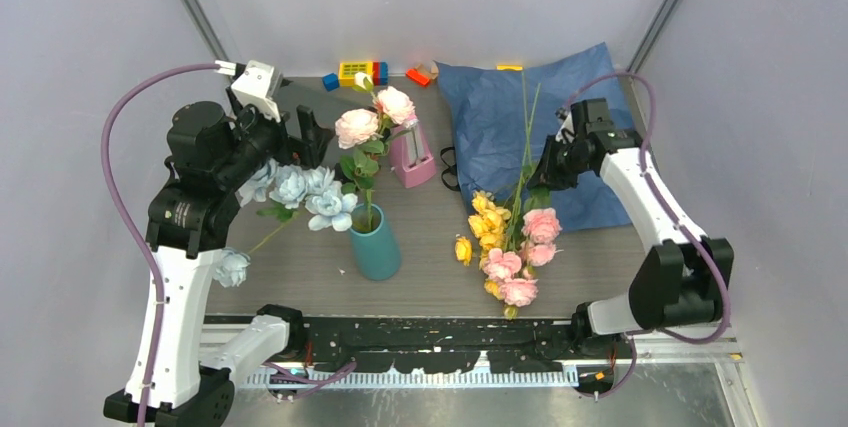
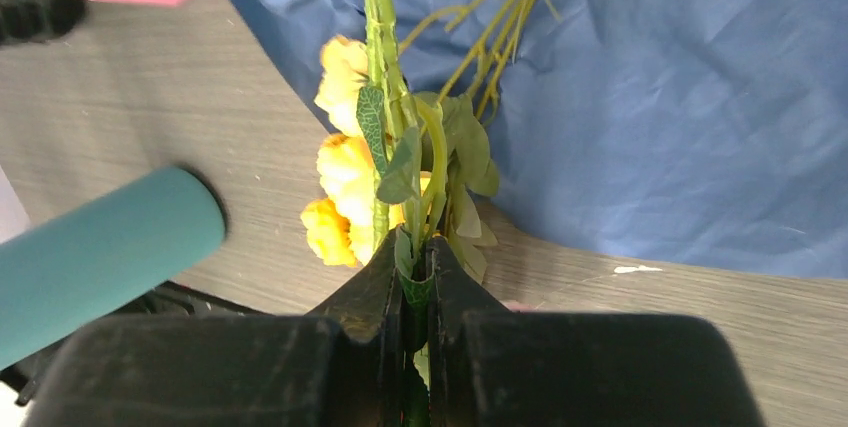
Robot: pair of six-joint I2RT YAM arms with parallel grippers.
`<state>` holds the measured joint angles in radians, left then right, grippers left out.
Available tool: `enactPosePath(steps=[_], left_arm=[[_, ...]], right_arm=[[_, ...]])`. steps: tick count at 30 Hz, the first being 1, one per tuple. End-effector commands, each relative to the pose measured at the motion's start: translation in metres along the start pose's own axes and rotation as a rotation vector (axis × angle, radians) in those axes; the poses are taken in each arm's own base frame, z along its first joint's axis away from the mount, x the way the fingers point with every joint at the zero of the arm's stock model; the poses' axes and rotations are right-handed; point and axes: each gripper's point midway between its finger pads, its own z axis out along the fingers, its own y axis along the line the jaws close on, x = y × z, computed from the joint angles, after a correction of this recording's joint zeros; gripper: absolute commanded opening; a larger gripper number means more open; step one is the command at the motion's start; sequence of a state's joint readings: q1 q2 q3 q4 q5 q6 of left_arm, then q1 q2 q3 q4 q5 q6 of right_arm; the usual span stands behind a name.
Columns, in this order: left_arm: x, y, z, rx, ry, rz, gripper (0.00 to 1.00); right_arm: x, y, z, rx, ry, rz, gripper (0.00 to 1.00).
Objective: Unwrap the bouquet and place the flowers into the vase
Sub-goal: Pick up the fake flower from the wrapping paper.
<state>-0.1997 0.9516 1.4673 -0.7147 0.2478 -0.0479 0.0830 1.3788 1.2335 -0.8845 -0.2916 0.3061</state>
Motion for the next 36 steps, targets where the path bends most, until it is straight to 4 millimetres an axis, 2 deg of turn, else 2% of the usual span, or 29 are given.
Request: enactPosePath(steps=[1, 2, 5, 7, 10, 13, 19, 24, 29, 31, 36], left_arm=[[-0.018, -0.005, -0.002, 0.022, -0.056, -0.001, 0.93], [-0.022, -0.006, -0.002, 0.026, -0.066, -0.005, 0.92], [-0.041, -0.015, 0.000, 0.058, -0.096, -0.011, 0.91], [-0.054, -0.022, 0.003, 0.081, -0.112, -0.008, 0.90], [-0.074, -0.034, 0.012, 0.101, -0.134, 0.000, 0.89], [-0.092, -0.060, 0.023, 0.156, -0.158, 0.025, 0.89], [-0.101, -0.133, 0.055, 0.334, -0.137, 0.034, 0.89], [-0.098, -0.185, 0.069, 0.526, -0.119, -0.059, 0.89], [-0.073, -0.226, 0.083, 0.658, -0.027, -0.114, 0.89], [-0.062, -0.236, 0.090, 0.682, 0.007, -0.135, 0.89], [-0.040, -0.246, 0.100, 0.695, 0.059, -0.138, 0.87]], right_arm=[[0.002, 0.006, 0.038, -0.100, 0.017, 0.021, 0.00], [0.010, -0.001, 0.047, -0.082, 0.042, 0.028, 0.00], [0.007, -0.006, 0.054, -0.067, 0.006, 0.003, 0.00], [0.002, -0.005, 0.050, -0.071, -0.040, -0.013, 0.00], [-0.009, 0.004, 0.033, -0.099, -0.122, -0.036, 0.00], [-0.018, 0.015, 0.018, -0.135, -0.179, -0.055, 0.00], [-0.028, 0.036, -0.016, -0.217, -0.281, -0.093, 0.00], [-0.032, 0.059, -0.048, -0.319, -0.380, -0.142, 0.00], [-0.031, 0.081, -0.086, -0.422, -0.480, -0.195, 0.00], [-0.033, 0.082, -0.094, -0.422, -0.512, -0.193, 0.00], [-0.035, 0.077, -0.096, -0.386, -0.532, -0.178, 0.00]])
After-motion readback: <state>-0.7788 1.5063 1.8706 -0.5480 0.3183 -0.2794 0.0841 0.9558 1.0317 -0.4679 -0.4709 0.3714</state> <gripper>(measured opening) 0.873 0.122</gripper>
